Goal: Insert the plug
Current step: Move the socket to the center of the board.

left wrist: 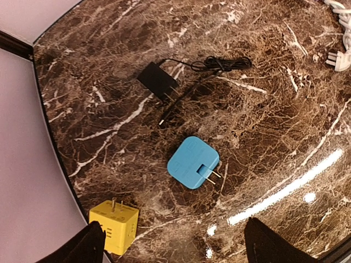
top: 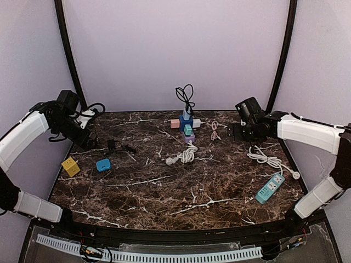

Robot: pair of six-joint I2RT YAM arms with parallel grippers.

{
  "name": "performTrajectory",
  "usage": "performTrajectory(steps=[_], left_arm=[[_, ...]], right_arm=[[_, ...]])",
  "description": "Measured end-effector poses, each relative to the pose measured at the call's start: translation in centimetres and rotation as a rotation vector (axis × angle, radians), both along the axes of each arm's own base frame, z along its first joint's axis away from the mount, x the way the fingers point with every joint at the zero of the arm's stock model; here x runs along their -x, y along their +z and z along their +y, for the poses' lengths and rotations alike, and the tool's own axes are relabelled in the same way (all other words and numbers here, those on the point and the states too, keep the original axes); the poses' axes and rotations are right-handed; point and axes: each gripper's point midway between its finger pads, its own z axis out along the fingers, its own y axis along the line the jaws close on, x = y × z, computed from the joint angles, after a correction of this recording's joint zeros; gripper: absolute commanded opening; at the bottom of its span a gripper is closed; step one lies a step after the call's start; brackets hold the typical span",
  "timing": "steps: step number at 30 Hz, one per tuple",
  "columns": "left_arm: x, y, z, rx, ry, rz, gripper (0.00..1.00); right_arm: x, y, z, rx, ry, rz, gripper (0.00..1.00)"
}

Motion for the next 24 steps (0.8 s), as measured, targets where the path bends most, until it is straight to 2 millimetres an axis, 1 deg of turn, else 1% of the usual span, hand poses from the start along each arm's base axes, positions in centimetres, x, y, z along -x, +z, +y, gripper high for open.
performTrajectory(steps=[2,4,6,7,9,11,15,18,21,24], left_arm=[[0.5,-1.8,-0.4,0.023,0.001,0.052,0.97],[1.0,-3.8,-0.6,0.033,0.005,0.102,0.99],[1.4,-5.3,-0.6,0.034,0.006,0.137,0.99],[1.5,-5.9,-0.6,0.032,0.006,0.149,0.99],[1.7,-6.5,-0.6,0.031,0.006,0.155,0.99],[1.5,-6.5,-0.6,0.033,0.005,0.143,0.99],[1.0,-5.6,-0.9,0.053,-0.004,0.093,0.99],[0.9,-5.3,-1.1,0.064,-0.011,0.072,1.00],[0.8,-5.2,-1.2,0.072,-0.015,0.068,1.00],[0.8,-5.1,-1.5,0.084,-0.023,0.064,1.00]], right_arm=[[1.1,-2.2,-2.3,0.009,-0.080,0.090,0.99],[2.2,-4.1,-4.1,0.015,-0.147,0.155,0.99],[3.8,-6.2,-5.6,0.027,-0.208,0.229,0.98],[4.8,-7.4,-6.5,0.031,-0.243,0.270,0.99],[6.3,-8.9,-7.6,0.031,-0.294,0.331,0.99],[7.5,-10.2,-9.0,0.018,-0.367,0.385,0.99],[9.1,-11.6,-11.4,-0.009,-0.507,0.441,0.98],[10.5,-12.1,-12.5,-0.015,-0.609,0.466,0.99],[12.0,-12.0,-13.6,-0.006,-0.692,0.466,0.99],[13.6,-11.4,-14.7,-0.019,-0.761,0.445,0.99]])
